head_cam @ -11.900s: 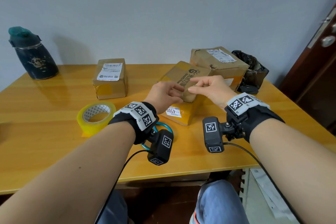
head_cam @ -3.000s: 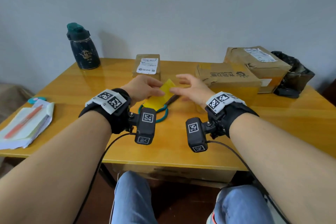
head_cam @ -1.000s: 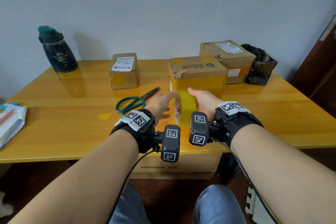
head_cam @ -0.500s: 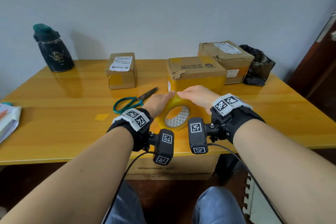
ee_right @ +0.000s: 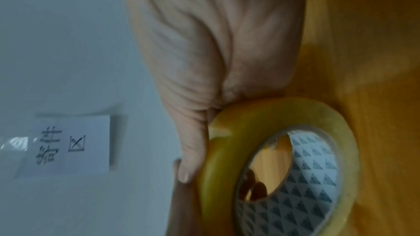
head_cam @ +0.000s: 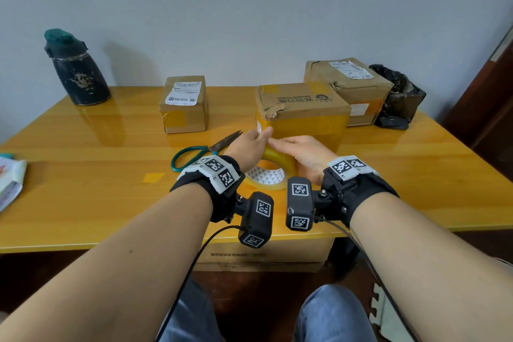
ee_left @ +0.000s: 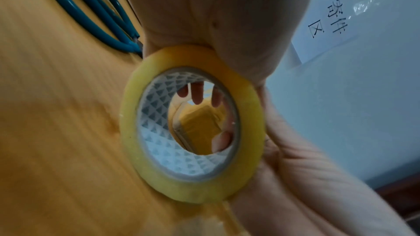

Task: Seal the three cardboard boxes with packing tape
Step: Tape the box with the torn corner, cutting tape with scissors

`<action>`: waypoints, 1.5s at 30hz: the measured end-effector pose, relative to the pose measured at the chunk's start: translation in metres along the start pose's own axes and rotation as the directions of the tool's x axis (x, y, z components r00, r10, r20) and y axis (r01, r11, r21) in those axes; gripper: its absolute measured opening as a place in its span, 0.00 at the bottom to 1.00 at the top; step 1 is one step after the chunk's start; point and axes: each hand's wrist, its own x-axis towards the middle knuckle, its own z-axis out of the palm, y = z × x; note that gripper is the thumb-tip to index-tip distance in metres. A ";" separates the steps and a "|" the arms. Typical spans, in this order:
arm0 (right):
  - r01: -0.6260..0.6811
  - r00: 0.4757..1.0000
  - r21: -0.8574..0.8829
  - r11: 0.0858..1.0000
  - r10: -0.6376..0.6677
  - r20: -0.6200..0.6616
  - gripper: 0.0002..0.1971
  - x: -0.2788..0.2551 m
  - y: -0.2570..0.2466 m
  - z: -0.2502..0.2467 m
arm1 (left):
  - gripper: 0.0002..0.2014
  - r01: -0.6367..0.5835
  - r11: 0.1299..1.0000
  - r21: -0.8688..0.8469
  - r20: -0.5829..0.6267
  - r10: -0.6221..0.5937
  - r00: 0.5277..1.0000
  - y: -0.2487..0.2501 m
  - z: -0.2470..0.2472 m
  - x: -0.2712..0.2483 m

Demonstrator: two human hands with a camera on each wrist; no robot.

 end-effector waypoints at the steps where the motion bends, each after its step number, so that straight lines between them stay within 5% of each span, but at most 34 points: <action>1: -0.025 0.999 0.044 0.999 0.023 0.033 0.14 -0.001 0.000 -0.003 | 0.29 -0.009 1.000 0.009 0.016 0.009 1.000 -0.002 -0.001 0.001; 7: -0.096 0.986 0.145 0.985 0.074 0.149 0.16 0.000 -0.001 -0.014 | 0.31 0.009 1.000 0.013 0.058 -0.010 0.998 -0.005 -0.007 0.003; 18: -0.197 0.971 0.111 0.974 0.179 0.158 0.23 0.007 -0.009 -0.005 | 0.28 0.002 1.000 0.031 0.027 -0.003 1.000 -0.008 -0.003 0.004; 24: -0.163 0.986 0.021 0.986 0.163 0.035 0.49 0.014 -0.008 0.001 | 0.24 -0.008 1.000 0.003 0.024 0.008 1.000 -0.009 -0.003 0.003; 29: -0.157 0.984 0.050 0.986 0.152 0.097 0.23 0.004 -0.006 -0.007 | 0.29 0.026 1.000 0.001 0.038 -0.026 0.999 -0.008 -0.004 0.004; 34: -0.134 0.985 0.029 0.990 0.130 0.112 0.23 -0.002 0.000 -0.016 | 0.29 0.020 1.000 -0.012 0.006 -0.020 1.000 -0.008 -0.002 0.009; 40: -0.171 0.967 -0.007 0.985 0.169 0.192 0.21 -0.010 -0.004 -0.017 | 0.19 0.088 0.988 -0.123 -0.269 -0.119 0.956 -0.010 0.001 0.017; 45: -0.190 0.965 -0.057 0.980 0.197 0.171 0.06 -0.011 -0.012 -0.005 | 0.22 0.136 0.985 -0.107 -0.285 -0.161 0.945 -0.005 -0.002 0.015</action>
